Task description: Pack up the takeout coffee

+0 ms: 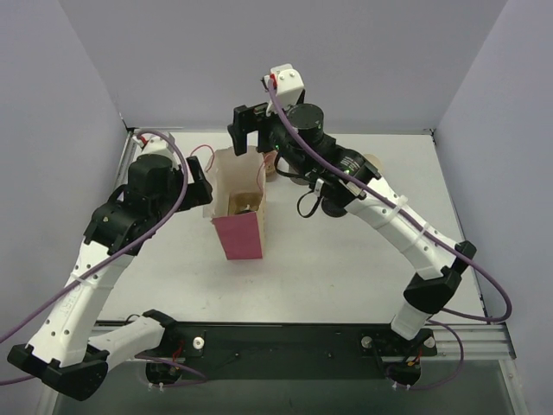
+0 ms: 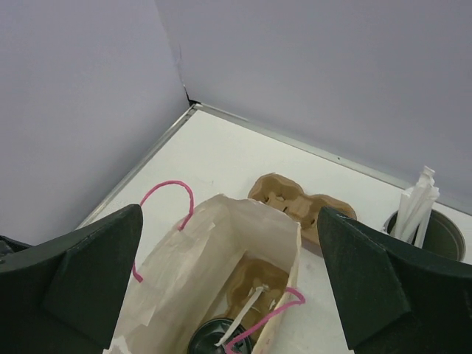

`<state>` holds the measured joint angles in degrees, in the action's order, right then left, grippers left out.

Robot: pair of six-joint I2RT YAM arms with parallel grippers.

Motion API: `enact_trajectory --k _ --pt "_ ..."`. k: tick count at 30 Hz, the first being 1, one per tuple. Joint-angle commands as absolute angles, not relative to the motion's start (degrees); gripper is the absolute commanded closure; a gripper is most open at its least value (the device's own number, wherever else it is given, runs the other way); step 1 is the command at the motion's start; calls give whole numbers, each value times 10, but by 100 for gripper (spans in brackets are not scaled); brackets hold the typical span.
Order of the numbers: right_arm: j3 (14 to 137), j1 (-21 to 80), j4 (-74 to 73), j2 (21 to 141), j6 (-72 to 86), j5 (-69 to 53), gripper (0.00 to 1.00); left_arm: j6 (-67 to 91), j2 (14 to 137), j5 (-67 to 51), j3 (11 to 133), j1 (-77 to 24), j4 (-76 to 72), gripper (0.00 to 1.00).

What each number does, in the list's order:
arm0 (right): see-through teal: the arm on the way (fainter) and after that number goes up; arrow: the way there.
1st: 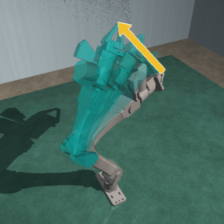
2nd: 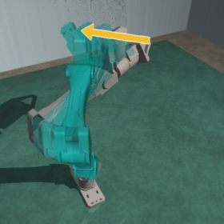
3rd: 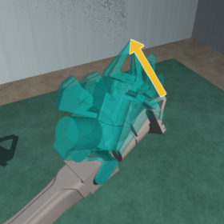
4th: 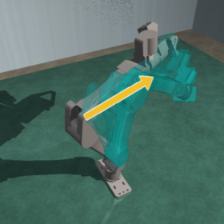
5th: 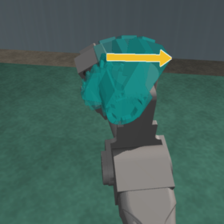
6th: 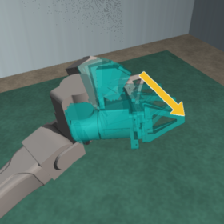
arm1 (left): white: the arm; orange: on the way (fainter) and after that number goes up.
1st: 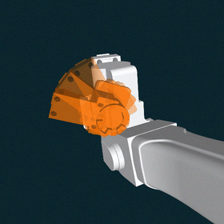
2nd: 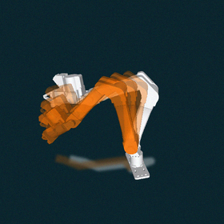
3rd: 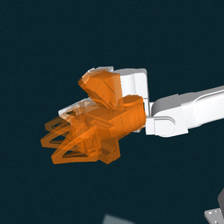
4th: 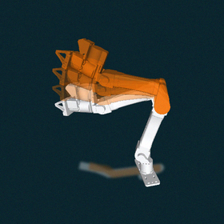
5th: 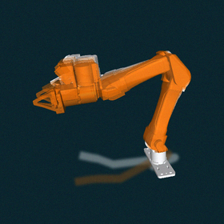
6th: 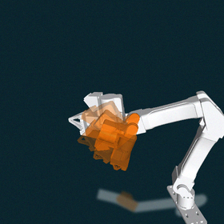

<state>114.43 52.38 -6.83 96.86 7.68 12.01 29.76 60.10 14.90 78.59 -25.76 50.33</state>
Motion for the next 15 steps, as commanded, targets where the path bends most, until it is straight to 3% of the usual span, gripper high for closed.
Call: enact_trajectory --k 1,5,15 --pt "1131 494 -113 915 126 157 0 293 596 177 822 -254 483 5" --pt "1058 464 -119 866 145 170 0 296 599 207 835 -254 494 5" --pt "1006 433 -137 813 180 173 0 297 621 219 852 -260 490 4"
